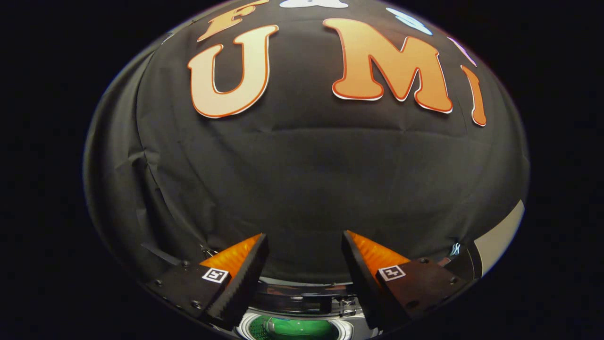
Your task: Put the clothes into the washing machine and then close the washing machine lid.
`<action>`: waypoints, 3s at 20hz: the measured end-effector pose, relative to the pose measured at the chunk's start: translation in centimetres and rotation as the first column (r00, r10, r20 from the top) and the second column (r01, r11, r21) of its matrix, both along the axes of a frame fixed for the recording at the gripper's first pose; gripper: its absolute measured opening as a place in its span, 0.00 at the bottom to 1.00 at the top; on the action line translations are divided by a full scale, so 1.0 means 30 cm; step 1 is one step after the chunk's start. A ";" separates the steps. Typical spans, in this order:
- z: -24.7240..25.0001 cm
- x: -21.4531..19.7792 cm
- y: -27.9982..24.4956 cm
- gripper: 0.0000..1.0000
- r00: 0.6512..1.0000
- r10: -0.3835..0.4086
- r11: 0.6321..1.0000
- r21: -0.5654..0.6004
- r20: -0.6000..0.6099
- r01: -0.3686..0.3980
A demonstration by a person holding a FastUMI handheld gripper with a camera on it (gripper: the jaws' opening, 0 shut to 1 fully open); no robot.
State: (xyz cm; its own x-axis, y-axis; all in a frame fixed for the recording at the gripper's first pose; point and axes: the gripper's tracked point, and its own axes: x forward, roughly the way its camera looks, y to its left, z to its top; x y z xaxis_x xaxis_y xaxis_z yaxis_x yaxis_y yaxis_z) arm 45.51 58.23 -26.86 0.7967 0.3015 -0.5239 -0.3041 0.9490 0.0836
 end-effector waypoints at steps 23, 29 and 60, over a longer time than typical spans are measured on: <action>-0.055 -0.532 -0.118 0.99 0.997 -0.006 1.000 0.004 0.074 0.006; -0.263 -0.714 -0.104 0.99 0.998 0.038 0.999 -0.021 -0.054 -0.040; 0.909 -1.288 -1.032 0.99 0.900 0.013 0.985 0.150 0.436 -0.087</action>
State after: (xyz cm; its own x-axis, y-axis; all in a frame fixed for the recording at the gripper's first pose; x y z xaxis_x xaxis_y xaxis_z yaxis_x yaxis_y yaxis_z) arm 6.87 27.26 0.41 0.9146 0.3979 -0.0719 -0.3919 0.9161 0.0843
